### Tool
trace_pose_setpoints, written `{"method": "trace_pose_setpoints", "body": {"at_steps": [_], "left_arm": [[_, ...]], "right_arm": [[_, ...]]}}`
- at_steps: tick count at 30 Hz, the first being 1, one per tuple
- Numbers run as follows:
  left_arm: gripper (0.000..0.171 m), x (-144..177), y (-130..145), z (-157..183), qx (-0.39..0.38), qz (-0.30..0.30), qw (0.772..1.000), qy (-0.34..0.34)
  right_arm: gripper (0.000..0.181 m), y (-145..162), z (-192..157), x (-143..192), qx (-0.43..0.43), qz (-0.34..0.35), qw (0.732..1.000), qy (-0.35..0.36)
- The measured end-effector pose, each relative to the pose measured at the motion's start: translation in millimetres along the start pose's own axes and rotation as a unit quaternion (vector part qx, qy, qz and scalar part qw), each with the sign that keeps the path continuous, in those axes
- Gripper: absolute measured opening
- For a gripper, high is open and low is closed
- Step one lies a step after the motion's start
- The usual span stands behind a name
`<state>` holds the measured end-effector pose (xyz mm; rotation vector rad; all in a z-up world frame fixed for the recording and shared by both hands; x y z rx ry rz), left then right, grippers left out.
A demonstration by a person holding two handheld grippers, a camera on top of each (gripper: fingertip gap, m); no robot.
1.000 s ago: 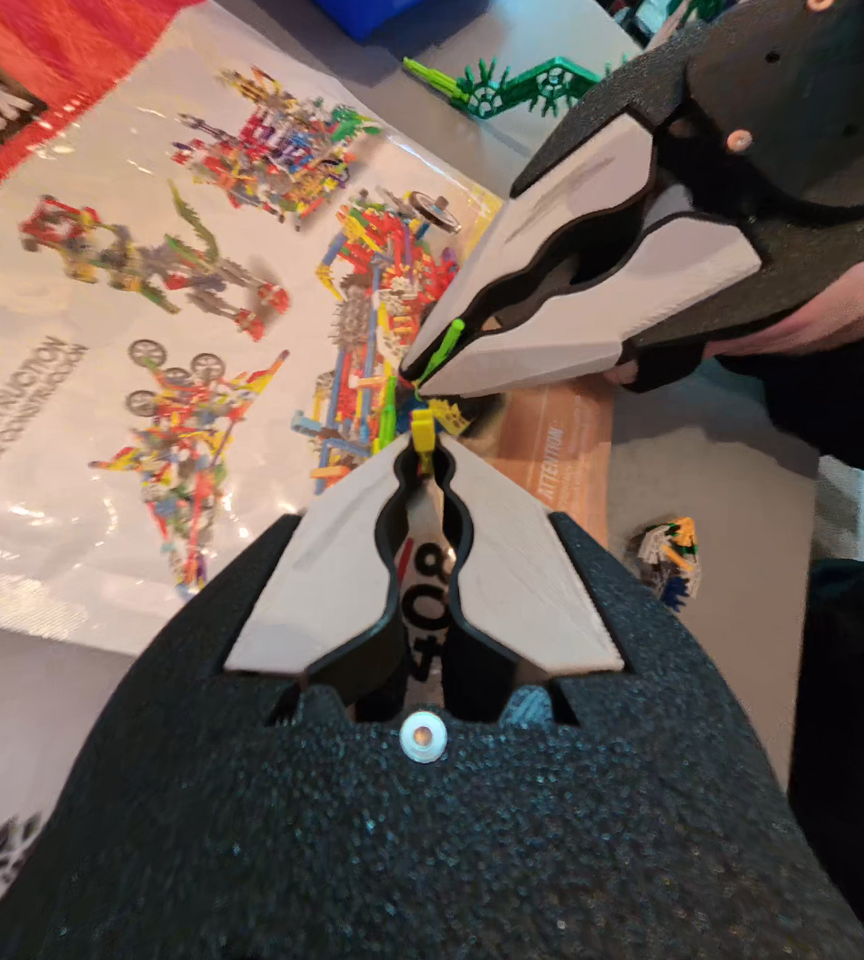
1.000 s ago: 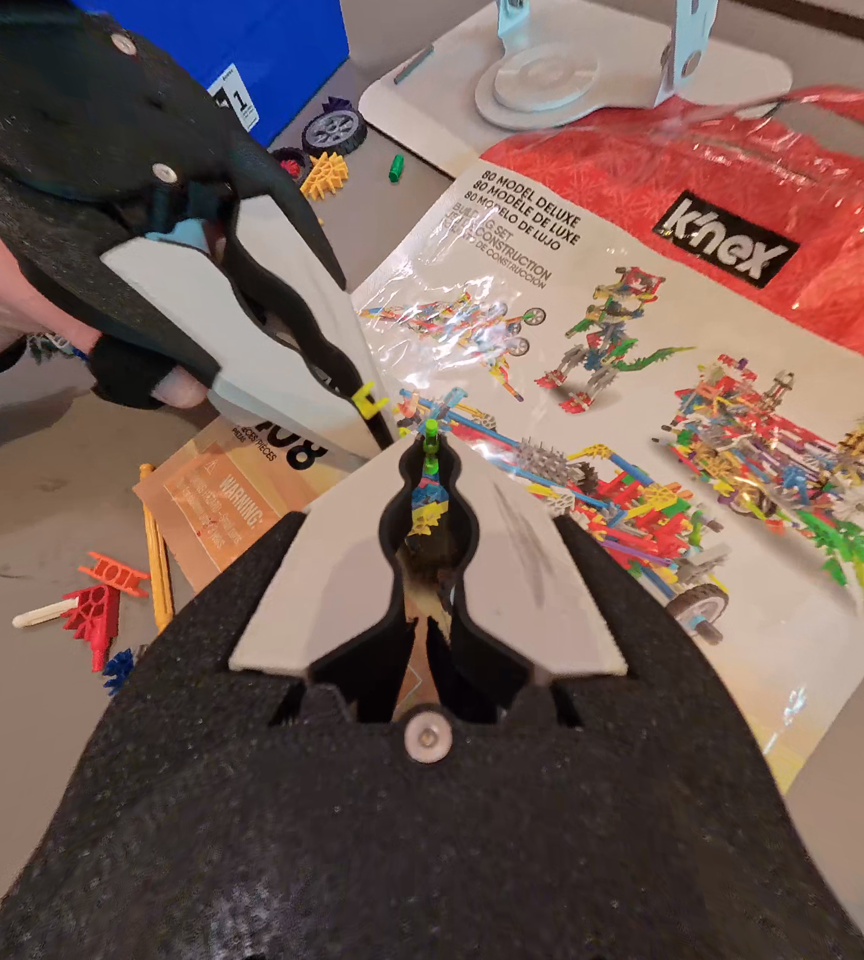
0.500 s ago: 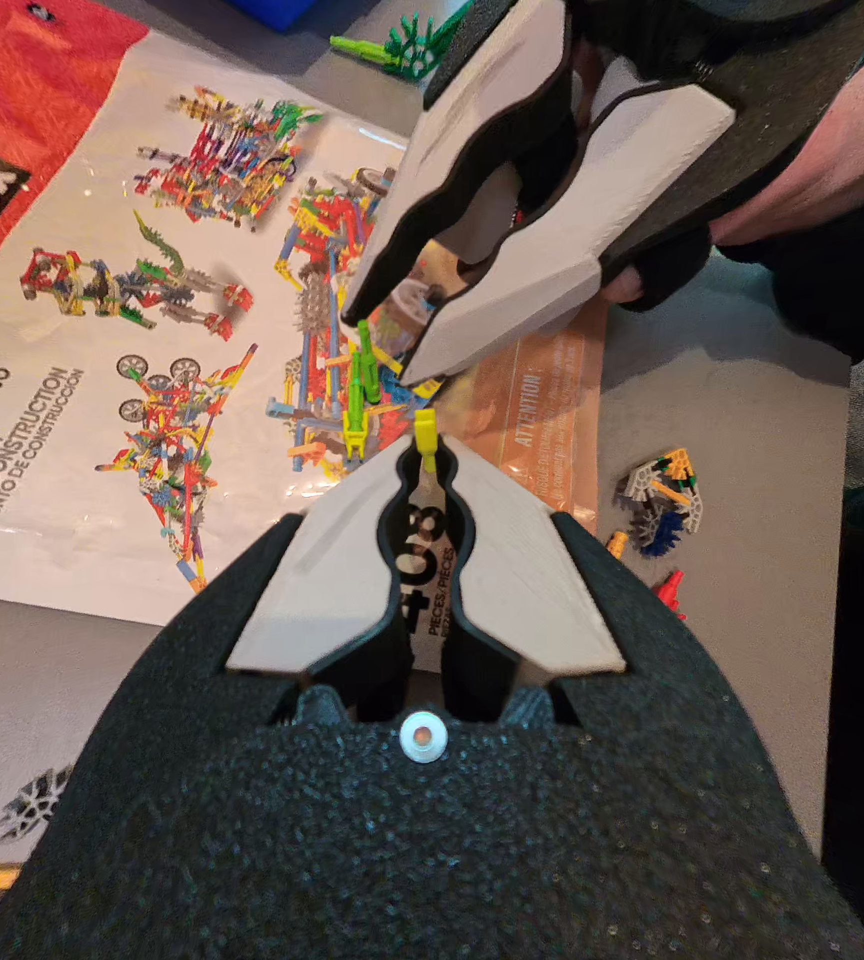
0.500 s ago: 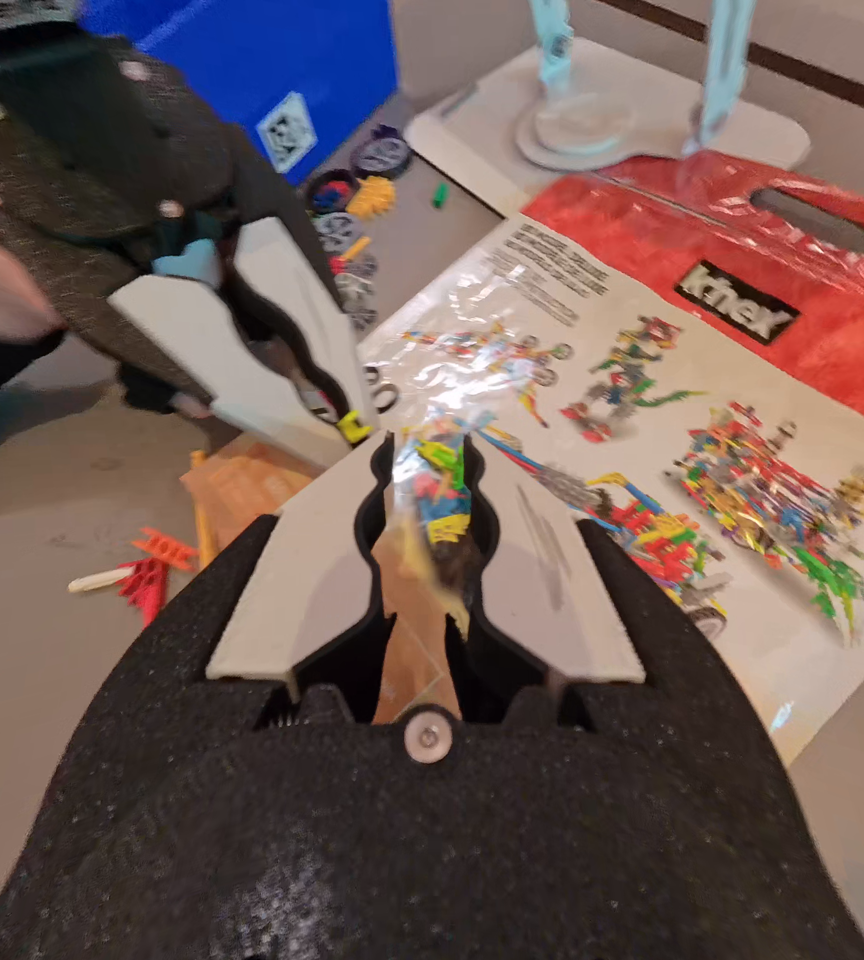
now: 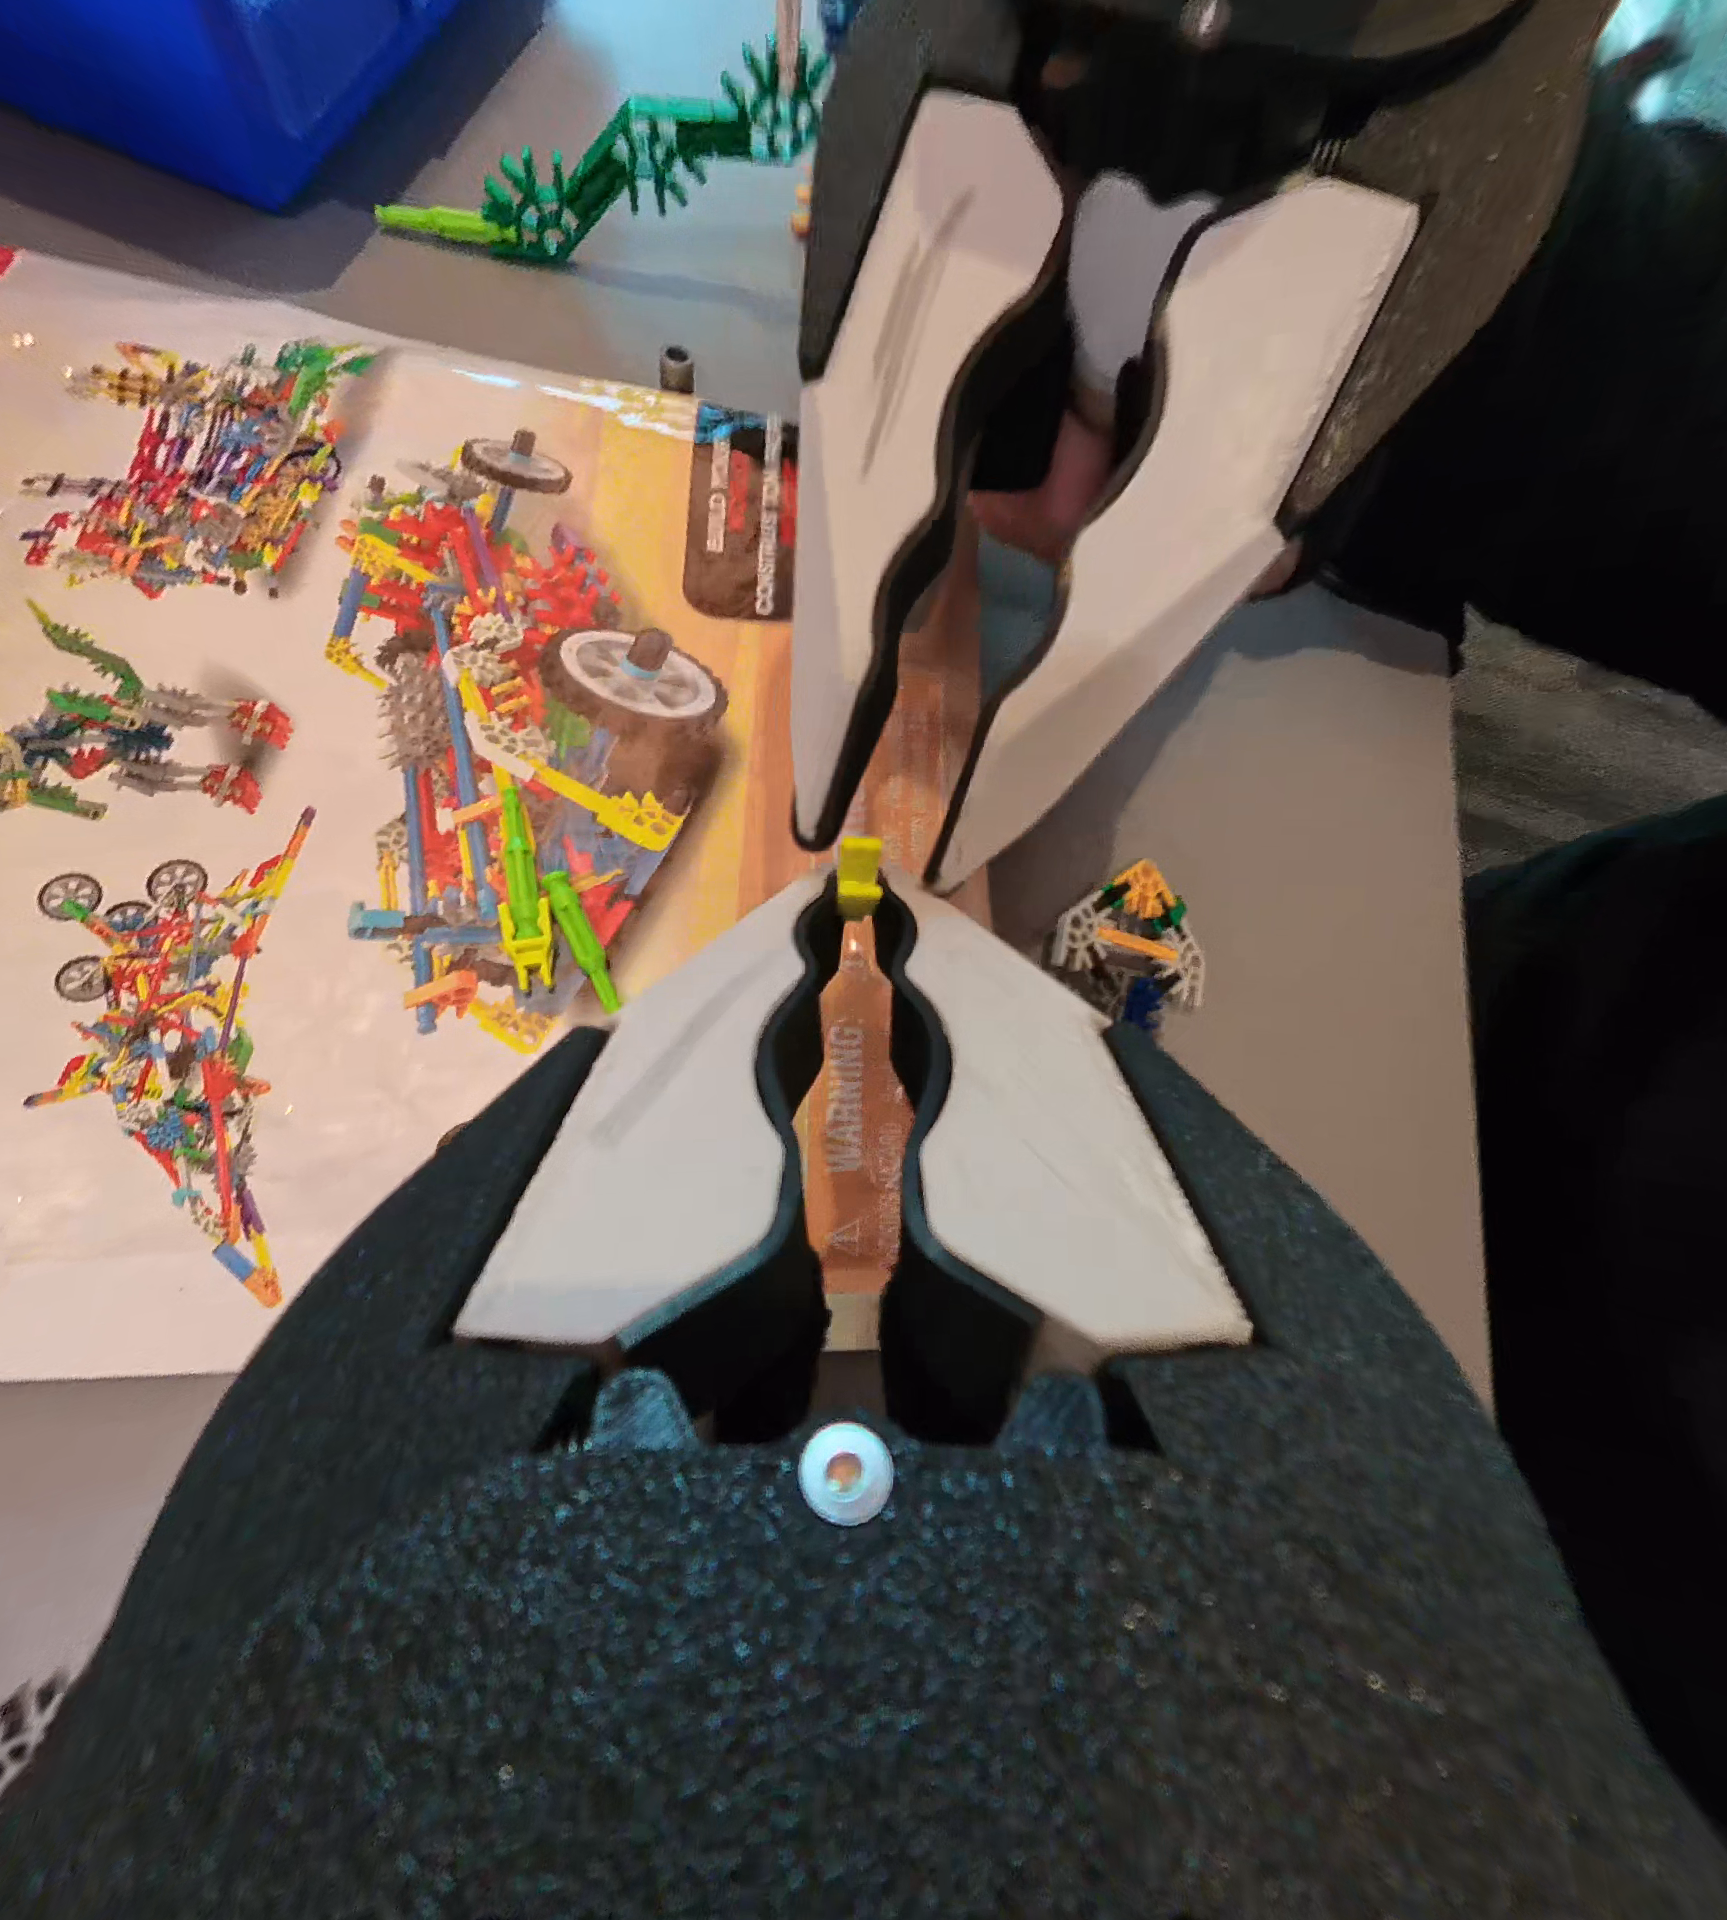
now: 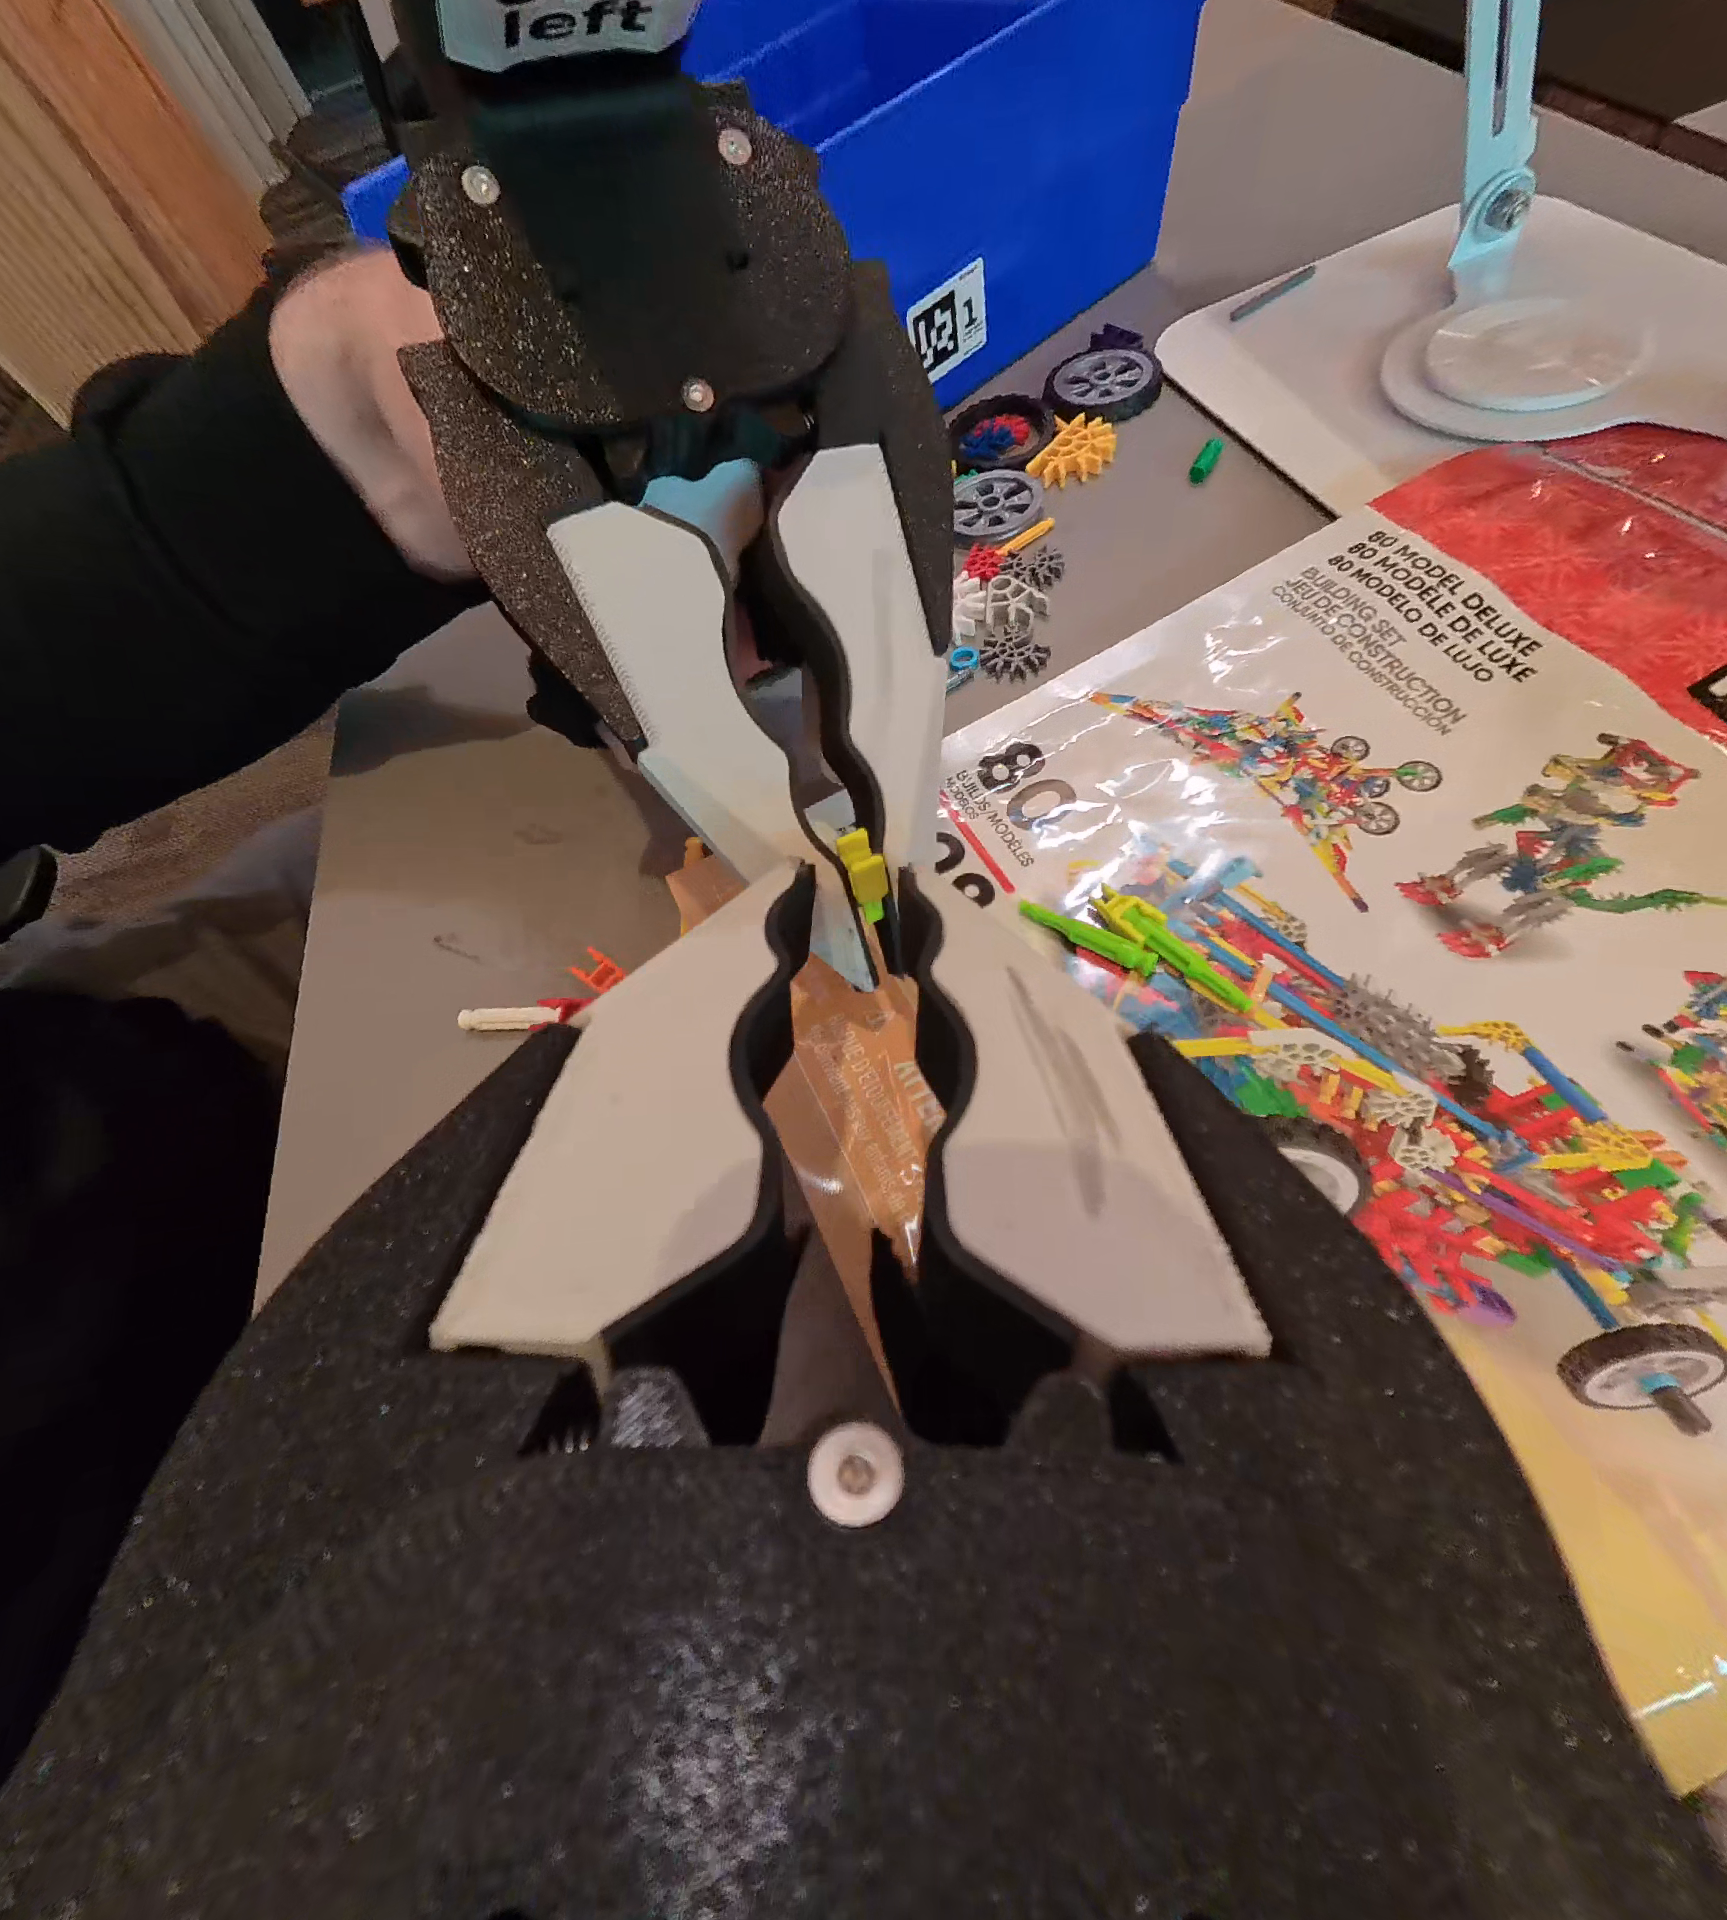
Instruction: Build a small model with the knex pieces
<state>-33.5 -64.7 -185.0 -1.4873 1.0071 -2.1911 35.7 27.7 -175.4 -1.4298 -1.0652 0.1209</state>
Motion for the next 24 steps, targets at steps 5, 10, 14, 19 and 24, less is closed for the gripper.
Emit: {"method": "trace_pose_setpoints", "body": {"at_steps": [5,10,14,19,24], "left_arm": [[0.002,-0.3,-0.2,5.6,-0.023,-0.014,1.000,0.006],[0.002,-0.1,-2.2,11.4,-0.055,-0.038,0.998,-0.005],[0.002,-2.0,-3.6,14.7,-0.067,-0.044,0.997,0.004],[0.002,-5.4,-4.1,16.9,-0.078,-0.054,0.995,0.010],[0.017,1.2,-10.8,19.6,-0.065,-0.016,0.998,0.014]], "right_arm": [[0.002,1.7,-2.7,2.7,-0.007,0.013,1.000,-0.018],[0.003,2.1,-8.4,3.4,0.008,0.002,1.000,-0.011],[0.003,0.5,-13.0,4.4,0.025,-0.003,1.000,0.007],[0.000,3.4,-13.5,7.6,-0.001,-0.003,1.000,0.000],[0.001,7.1,-13.2,24.4,-0.081,0.051,0.995,-0.014]]}}
Point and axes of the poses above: each gripper's, where its closed fingertips meet, x back along the fingers, y out of its underside, z = x × y across the jaws, the point moved 8 cm from there along x, back along the fingers, and after that the axes turned 5 degrees about -z, right-handed, at the moved point
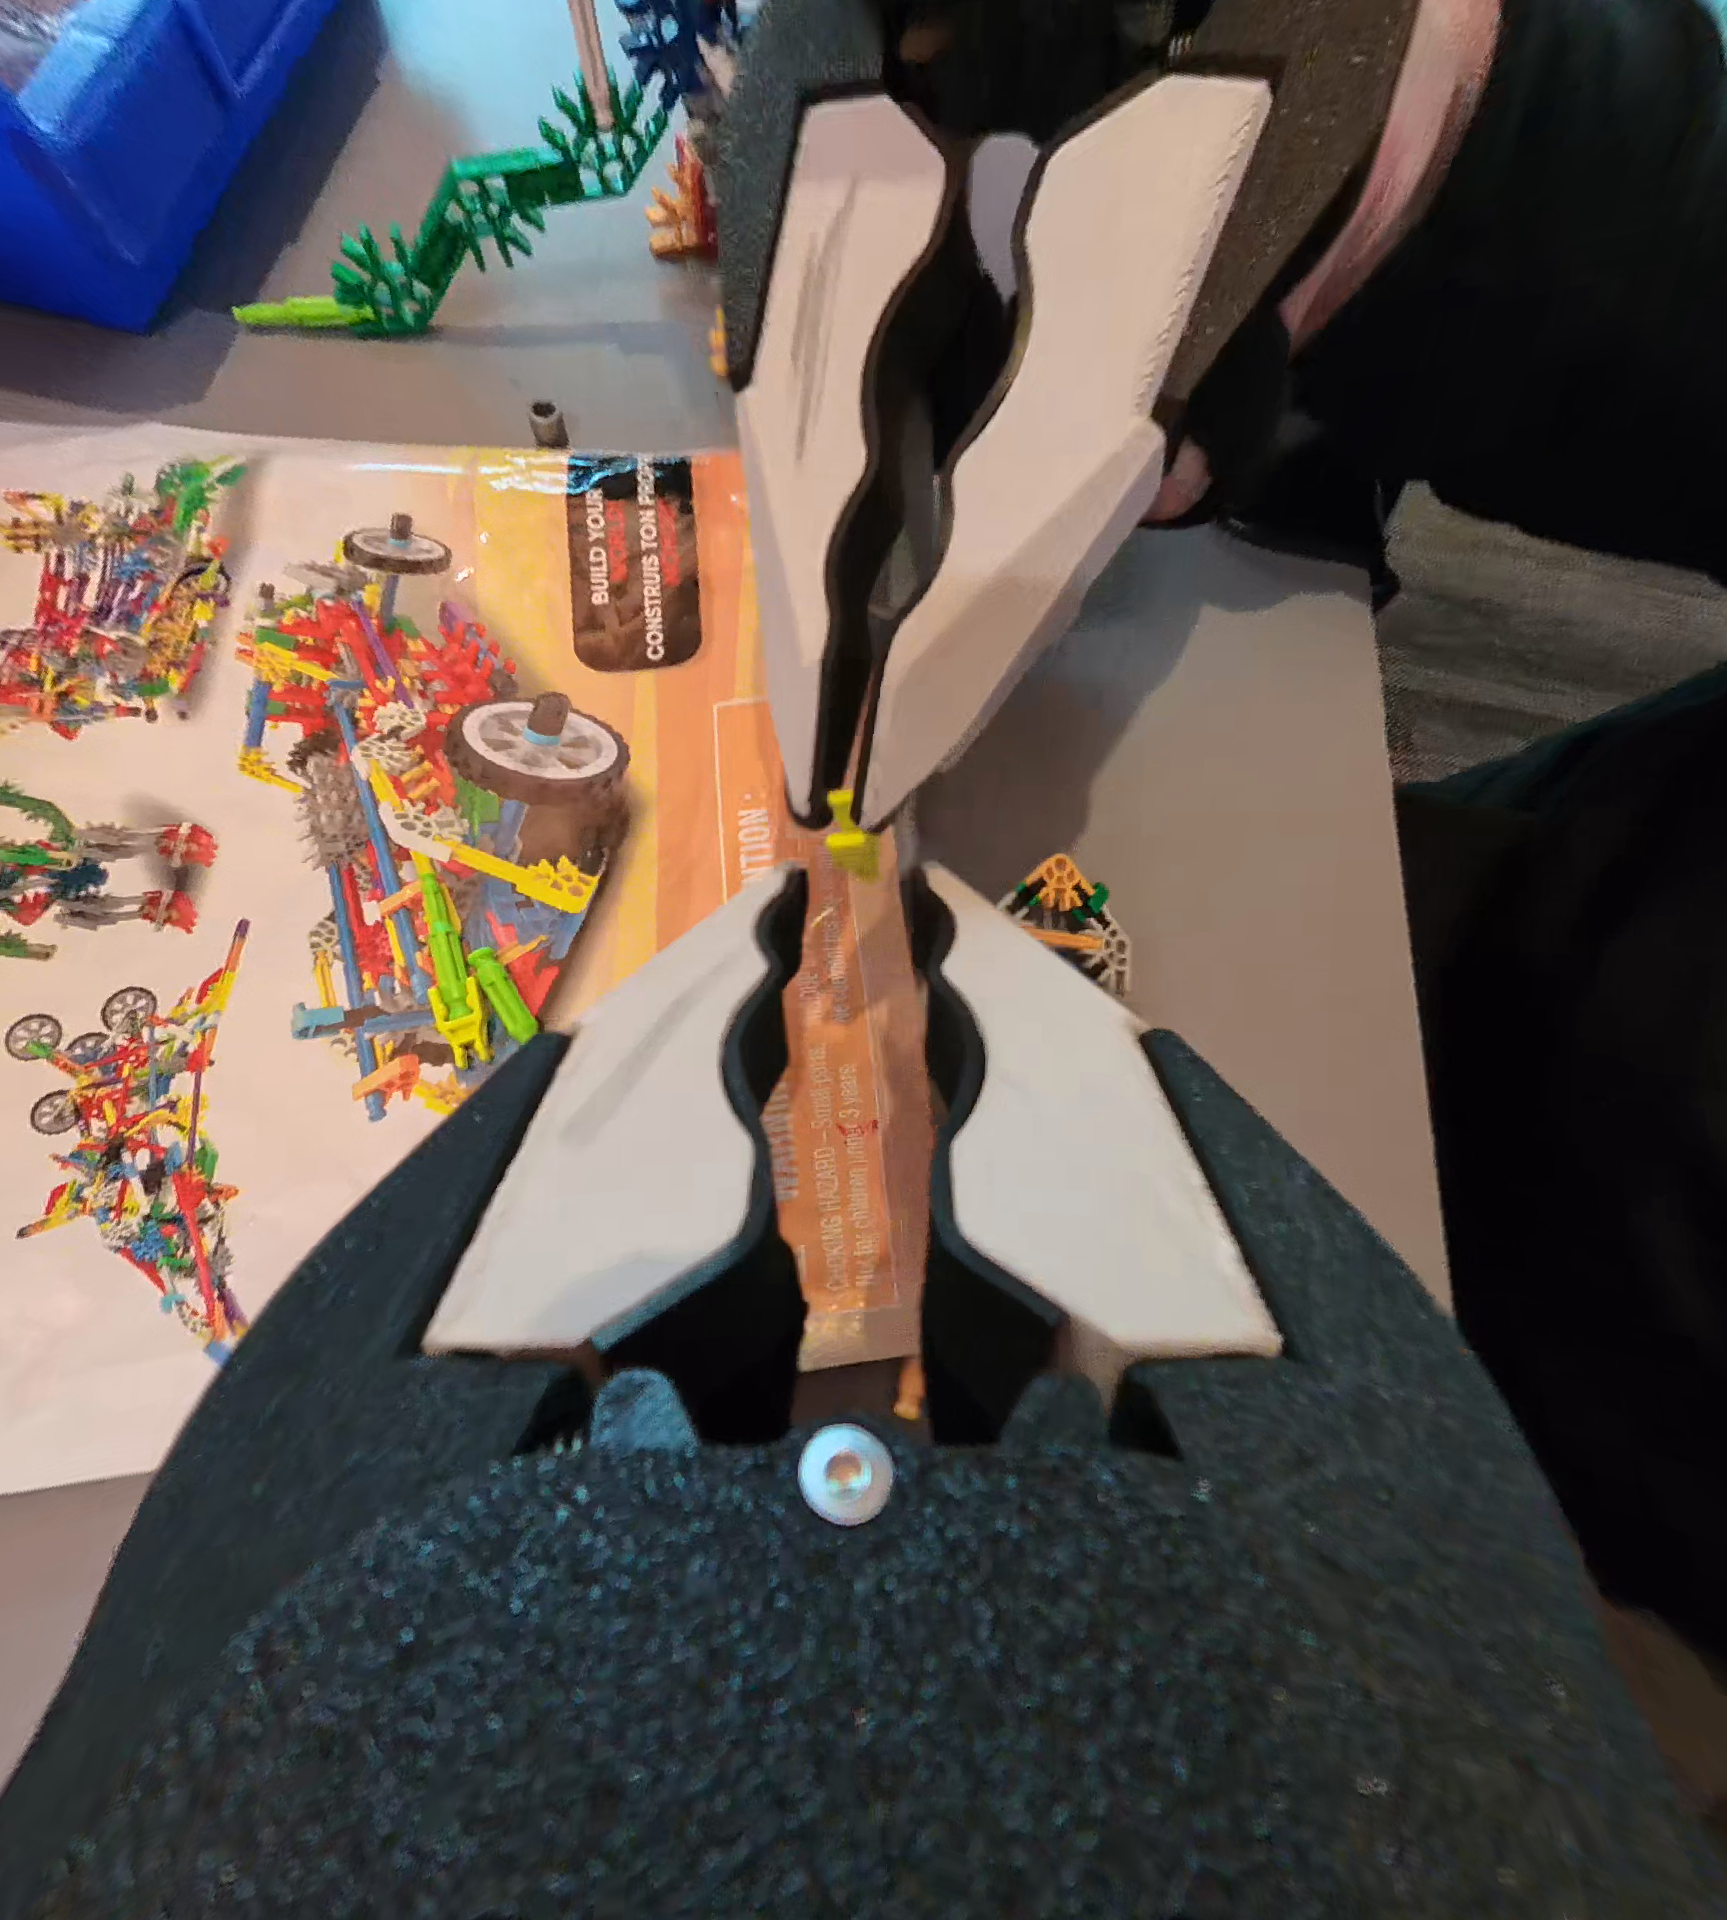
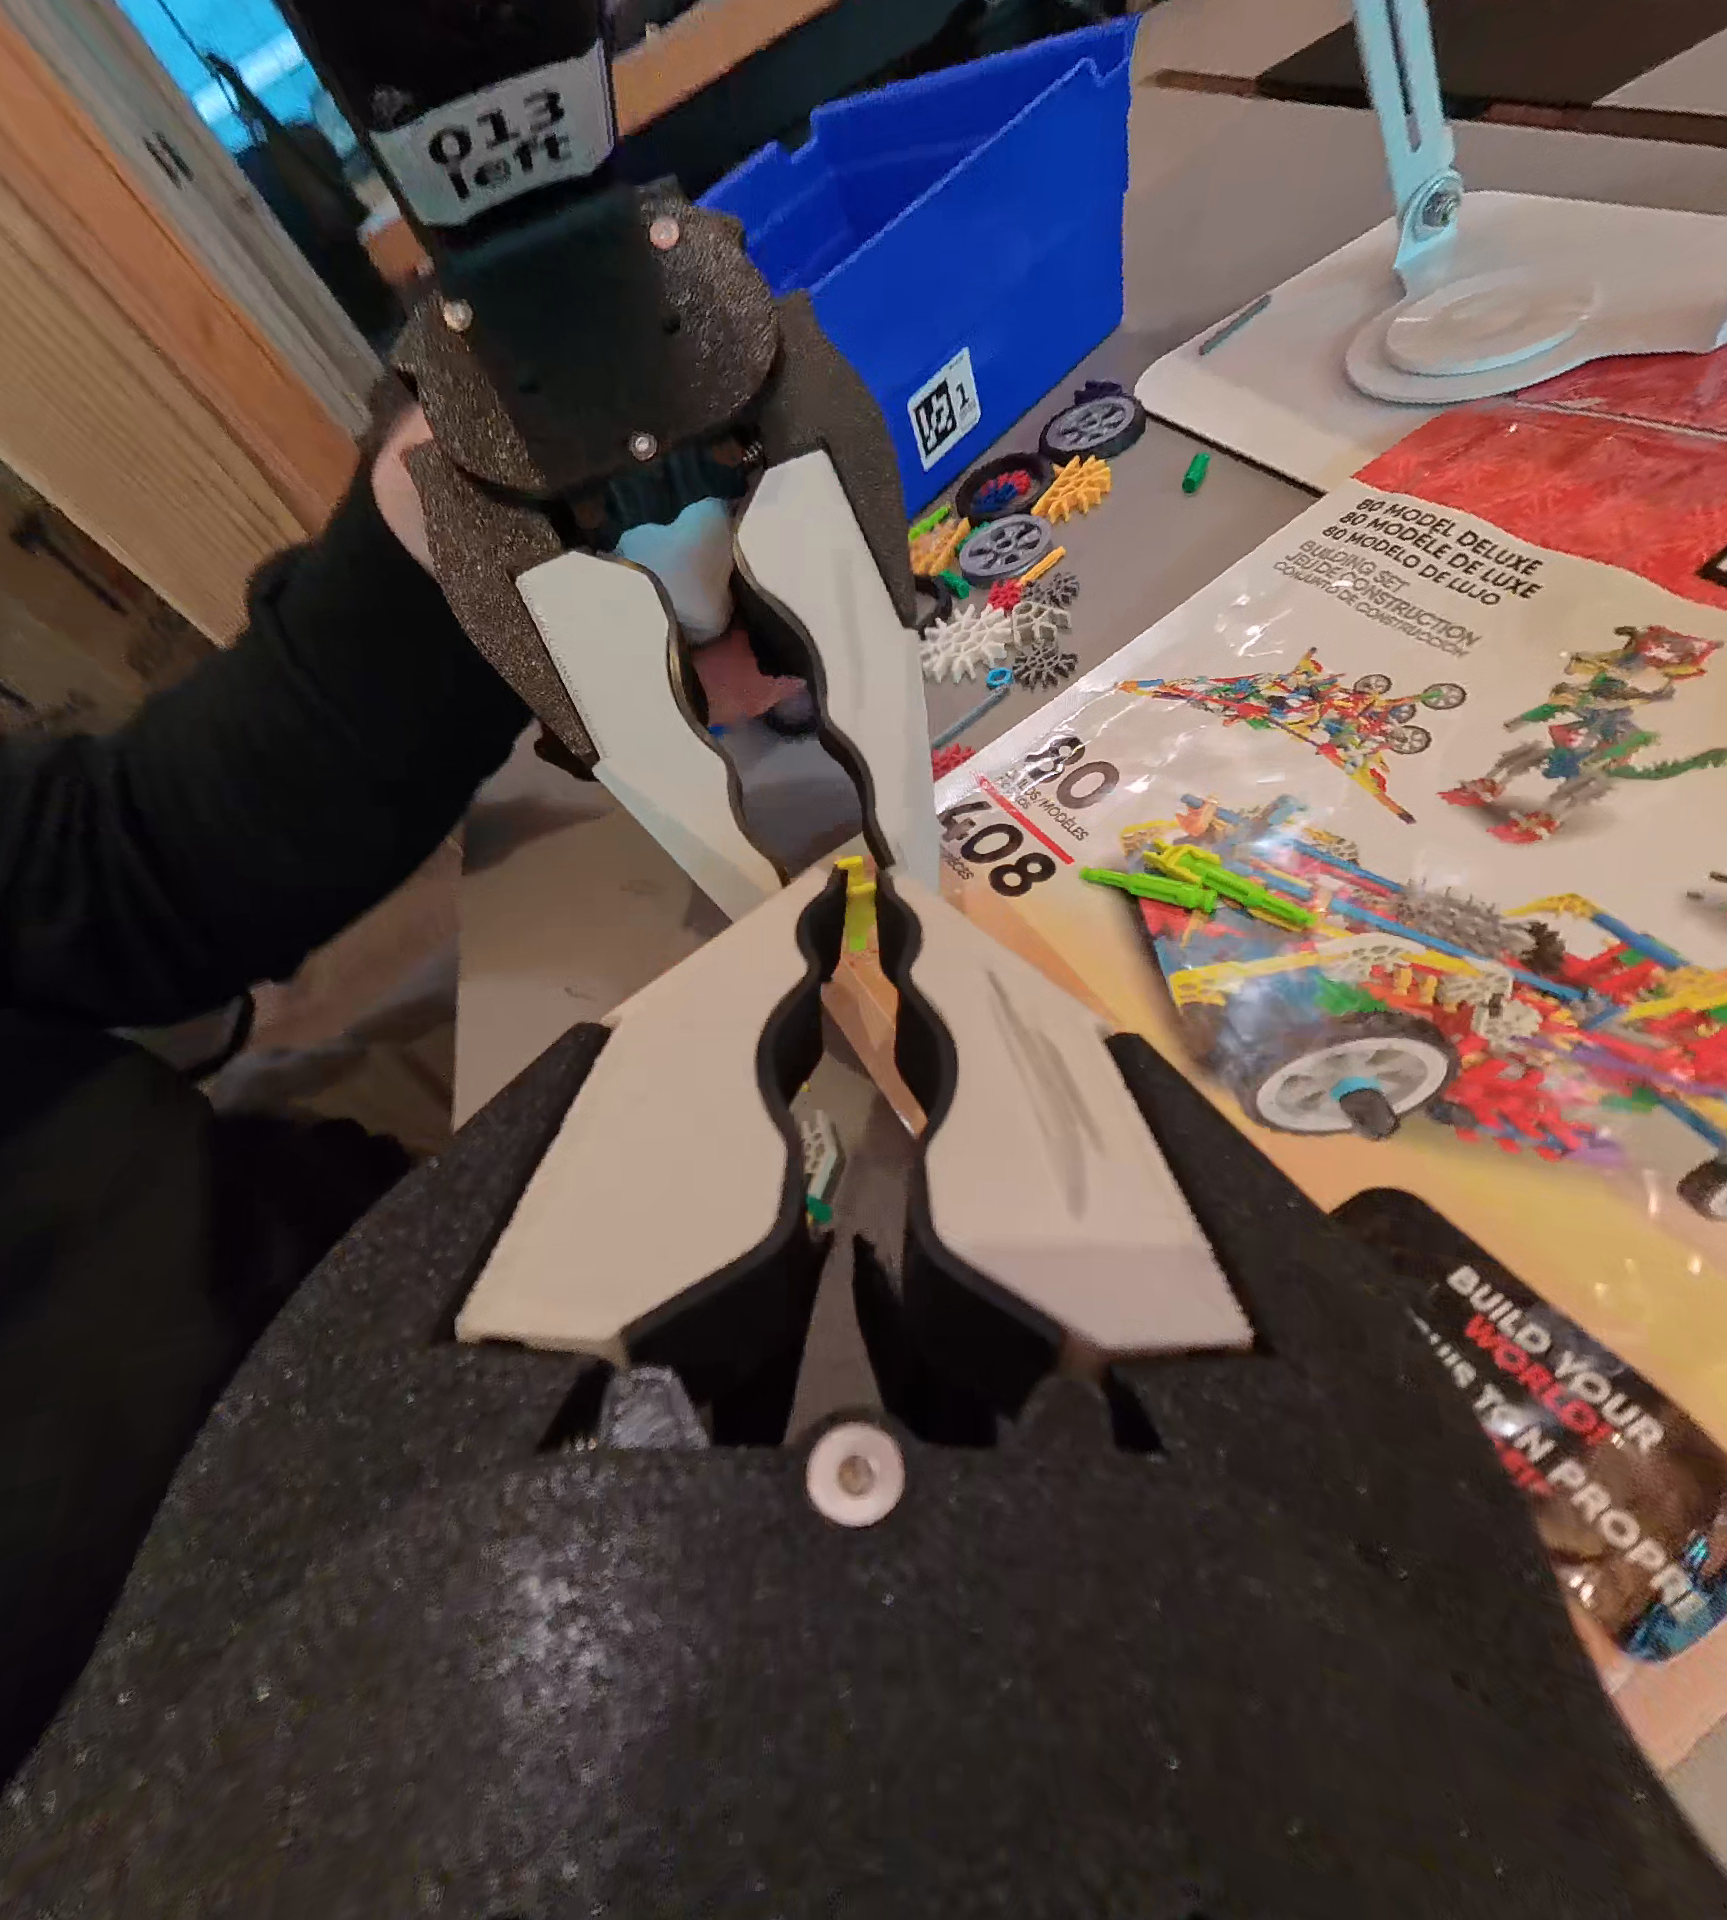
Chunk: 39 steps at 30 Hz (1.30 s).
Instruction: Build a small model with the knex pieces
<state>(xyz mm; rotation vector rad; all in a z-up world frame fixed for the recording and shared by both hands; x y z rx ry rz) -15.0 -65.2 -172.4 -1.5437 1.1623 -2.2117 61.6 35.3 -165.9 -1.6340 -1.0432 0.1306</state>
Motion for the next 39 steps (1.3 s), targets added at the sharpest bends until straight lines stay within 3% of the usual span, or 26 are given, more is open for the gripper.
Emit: {"method": "trace_pose_setpoints", "body": {"at_steps": [6,14,23,28,33,39], "left_arm": [[0.017,13.4,1.4,7.7,0.004,0.025,1.000,-0.018],[0.015,2.5,18.5,38.8,-0.037,-0.047,0.998,-0.024],[0.016,-14.8,32.3,50.8,-0.043,-0.081,0.996,-0.022],[0.016,-17.5,33.6,53.9,-0.045,-0.079,0.996,-0.021],[0.015,-20.4,36.0,56.2,-0.044,-0.083,0.995,-0.026],[0.015,-27.1,37.3,65.1,-0.048,-0.089,0.995,-0.018]], "right_arm": [[0.001,12.0,-12.2,17.7,-0.025,-0.010,1.000,0.009],[0.002,52.2,-29.3,26.3,-0.036,-0.126,0.991,0.023],[0.002,78.9,-29.5,17.0,-0.084,-0.154,0.983,0.051],[0.004,79.4,-23.5,19.2,-0.080,-0.163,0.978,0.105],[0.016,76.6,-25.9,24.0,-0.071,-0.153,0.978,0.121],[0.016,74.9,-39.3,26.4,-0.037,-0.157,0.980,0.116]]}}
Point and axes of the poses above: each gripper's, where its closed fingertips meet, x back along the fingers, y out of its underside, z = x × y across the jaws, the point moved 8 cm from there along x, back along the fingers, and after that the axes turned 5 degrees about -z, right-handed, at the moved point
